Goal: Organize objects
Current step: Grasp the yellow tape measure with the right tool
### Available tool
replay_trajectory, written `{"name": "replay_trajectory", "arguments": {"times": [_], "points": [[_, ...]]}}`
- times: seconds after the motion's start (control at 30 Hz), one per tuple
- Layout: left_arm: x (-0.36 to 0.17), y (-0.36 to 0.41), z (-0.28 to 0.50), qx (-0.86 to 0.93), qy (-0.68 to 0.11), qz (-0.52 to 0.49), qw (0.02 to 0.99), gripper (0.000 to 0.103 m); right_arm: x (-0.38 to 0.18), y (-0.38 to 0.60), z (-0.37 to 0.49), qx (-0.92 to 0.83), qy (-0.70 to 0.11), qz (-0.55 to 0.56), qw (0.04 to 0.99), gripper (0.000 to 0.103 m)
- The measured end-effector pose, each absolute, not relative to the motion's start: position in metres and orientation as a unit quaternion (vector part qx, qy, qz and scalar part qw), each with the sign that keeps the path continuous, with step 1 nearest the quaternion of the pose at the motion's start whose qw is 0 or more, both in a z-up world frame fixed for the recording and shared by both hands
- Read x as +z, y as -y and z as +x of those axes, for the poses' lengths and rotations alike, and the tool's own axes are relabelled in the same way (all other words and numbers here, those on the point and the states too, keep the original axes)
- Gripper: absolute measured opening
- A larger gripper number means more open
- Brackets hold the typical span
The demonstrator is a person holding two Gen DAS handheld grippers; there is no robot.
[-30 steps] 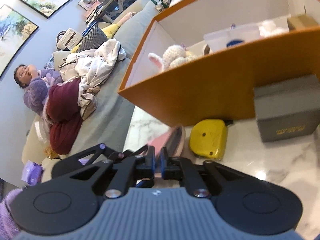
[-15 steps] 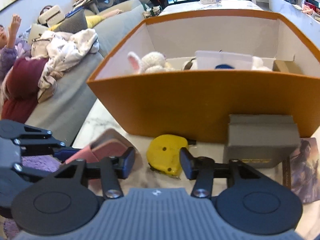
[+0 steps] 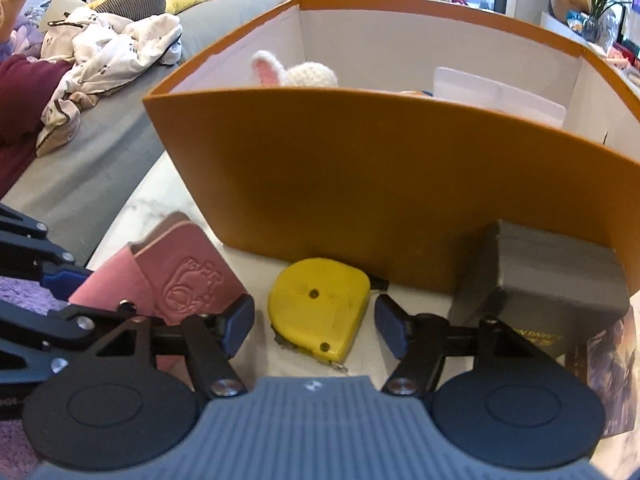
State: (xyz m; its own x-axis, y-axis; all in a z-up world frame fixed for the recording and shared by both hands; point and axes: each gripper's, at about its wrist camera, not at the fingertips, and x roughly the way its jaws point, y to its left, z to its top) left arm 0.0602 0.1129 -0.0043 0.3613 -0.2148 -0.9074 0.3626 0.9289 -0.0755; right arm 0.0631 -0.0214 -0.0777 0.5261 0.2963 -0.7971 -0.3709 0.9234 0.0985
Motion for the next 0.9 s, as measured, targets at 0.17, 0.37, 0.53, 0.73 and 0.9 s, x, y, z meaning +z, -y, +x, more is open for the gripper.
{"name": "replay_trajectory", "arguments": {"times": [0.17, 0.37, 0.53, 0.73, 0.9], "points": [[-0.005, -0.111, 0.058, -0.176, -0.536, 0.077, 0.822, 0.025, -0.078, 0.021, 0.059, 0.188, -0.443, -0.055, 0.875, 0.07], [-0.006, -0.111, 0.056, -0.174, -0.535, 0.074, 0.823, 0.025, -0.077, 0.025, 0.056, 0.181, -0.435, -0.071, 0.879, 0.056], [-0.006, -0.114, 0.051, -0.172, -0.535, 0.062, 0.825, 0.025, -0.075, 0.038, 0.054, 0.201, -0.442, -0.036, 0.874, 0.055], [0.003, -0.116, 0.043, -0.171, -0.526, 0.047, 0.832, 0.024, -0.057, 0.055, 0.045, 0.221, -0.43, -0.004, 0.876, 0.055], [0.022, -0.121, 0.038, -0.185, -0.516, 0.007, 0.836, 0.024, -0.032, 0.068, 0.03, 0.243, -0.408, 0.015, 0.88, 0.055]]}}
